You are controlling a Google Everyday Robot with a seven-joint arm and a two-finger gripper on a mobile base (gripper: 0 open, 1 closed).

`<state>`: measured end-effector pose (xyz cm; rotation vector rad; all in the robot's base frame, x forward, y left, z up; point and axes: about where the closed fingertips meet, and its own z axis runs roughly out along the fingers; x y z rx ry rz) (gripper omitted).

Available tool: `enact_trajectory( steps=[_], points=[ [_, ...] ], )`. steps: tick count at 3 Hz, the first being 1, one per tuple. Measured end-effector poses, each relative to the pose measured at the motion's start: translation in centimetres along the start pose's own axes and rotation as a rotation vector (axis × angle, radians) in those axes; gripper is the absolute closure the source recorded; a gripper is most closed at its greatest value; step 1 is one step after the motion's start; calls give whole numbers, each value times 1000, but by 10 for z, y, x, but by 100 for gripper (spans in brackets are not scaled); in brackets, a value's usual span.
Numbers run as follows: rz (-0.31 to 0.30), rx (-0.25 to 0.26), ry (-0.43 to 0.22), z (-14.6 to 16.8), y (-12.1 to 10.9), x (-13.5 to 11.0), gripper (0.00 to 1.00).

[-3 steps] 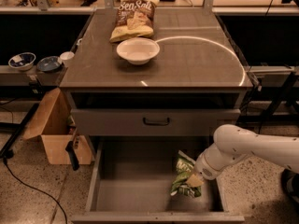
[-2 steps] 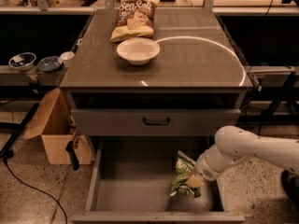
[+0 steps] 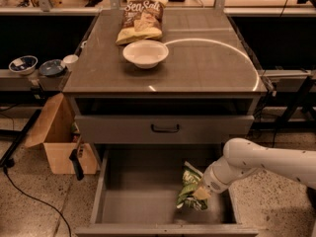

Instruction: Place green jalapeno chip bag into middle drawer

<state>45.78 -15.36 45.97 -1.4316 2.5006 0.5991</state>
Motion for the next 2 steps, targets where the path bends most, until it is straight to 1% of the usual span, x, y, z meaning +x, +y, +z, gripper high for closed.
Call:
enact_trajectory(
  steps=[1, 2],
  points=[
    [7, -8, 3, 18, -6, -1, 100],
    [7, -10, 3, 19, -6, -1, 82]
  ],
)
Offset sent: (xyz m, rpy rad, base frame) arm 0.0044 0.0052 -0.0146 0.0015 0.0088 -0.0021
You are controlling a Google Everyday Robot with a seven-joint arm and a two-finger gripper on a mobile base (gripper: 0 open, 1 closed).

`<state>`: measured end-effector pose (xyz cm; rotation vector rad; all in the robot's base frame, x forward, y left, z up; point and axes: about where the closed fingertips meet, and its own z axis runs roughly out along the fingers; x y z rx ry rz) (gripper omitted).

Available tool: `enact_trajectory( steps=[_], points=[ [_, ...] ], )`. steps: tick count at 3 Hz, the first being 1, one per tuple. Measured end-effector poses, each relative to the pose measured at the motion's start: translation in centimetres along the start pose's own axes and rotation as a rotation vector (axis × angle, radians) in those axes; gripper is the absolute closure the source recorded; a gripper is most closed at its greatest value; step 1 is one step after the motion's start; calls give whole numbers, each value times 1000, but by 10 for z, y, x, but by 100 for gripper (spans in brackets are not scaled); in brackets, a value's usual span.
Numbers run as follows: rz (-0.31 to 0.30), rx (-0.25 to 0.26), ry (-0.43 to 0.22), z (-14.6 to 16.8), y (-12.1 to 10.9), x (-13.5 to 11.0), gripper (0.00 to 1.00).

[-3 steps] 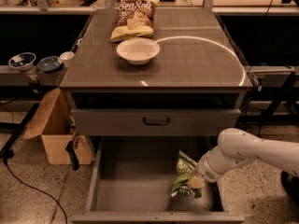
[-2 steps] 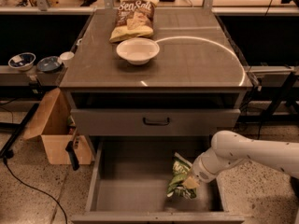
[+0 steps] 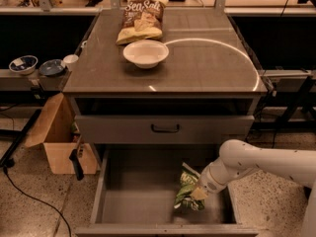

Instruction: Place green jalapeno chip bag into middle drawer

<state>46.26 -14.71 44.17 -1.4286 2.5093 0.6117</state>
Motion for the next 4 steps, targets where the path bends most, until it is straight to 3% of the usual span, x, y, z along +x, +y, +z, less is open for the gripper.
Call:
enact_trajectory(
  steps=[3, 4],
  points=[
    [0, 0, 0, 0, 0, 0, 4],
    [0, 0, 0, 0, 0, 0, 0]
  ],
)
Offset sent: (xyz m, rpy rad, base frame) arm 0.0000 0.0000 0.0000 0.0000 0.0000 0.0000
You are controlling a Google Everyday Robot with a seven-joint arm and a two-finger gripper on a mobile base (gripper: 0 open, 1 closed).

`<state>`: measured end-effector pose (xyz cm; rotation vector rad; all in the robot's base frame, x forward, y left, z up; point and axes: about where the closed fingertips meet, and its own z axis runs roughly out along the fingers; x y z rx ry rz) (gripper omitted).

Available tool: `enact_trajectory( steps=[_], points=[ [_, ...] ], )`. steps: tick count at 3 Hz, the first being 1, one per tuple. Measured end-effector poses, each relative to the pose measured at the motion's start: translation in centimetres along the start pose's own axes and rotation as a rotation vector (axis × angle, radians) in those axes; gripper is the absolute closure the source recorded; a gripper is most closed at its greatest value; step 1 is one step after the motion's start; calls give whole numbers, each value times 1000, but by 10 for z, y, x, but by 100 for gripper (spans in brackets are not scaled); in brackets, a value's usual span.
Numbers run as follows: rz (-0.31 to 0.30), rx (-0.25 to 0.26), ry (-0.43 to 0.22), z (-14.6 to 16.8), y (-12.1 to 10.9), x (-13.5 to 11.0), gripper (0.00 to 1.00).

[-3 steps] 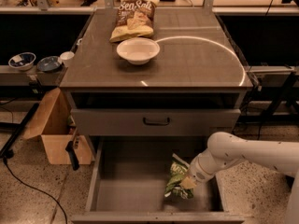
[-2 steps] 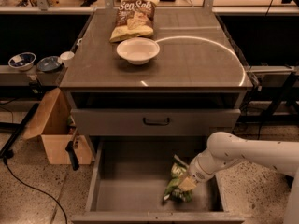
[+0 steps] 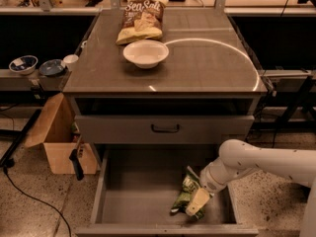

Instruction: Place green jalapeno chip bag into middle drawer

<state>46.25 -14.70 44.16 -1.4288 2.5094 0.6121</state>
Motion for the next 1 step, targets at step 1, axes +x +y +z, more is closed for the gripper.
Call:
enact_trajectory(
  steps=[1],
  points=[
    [0, 0, 0, 0, 0, 0, 0]
  ],
)
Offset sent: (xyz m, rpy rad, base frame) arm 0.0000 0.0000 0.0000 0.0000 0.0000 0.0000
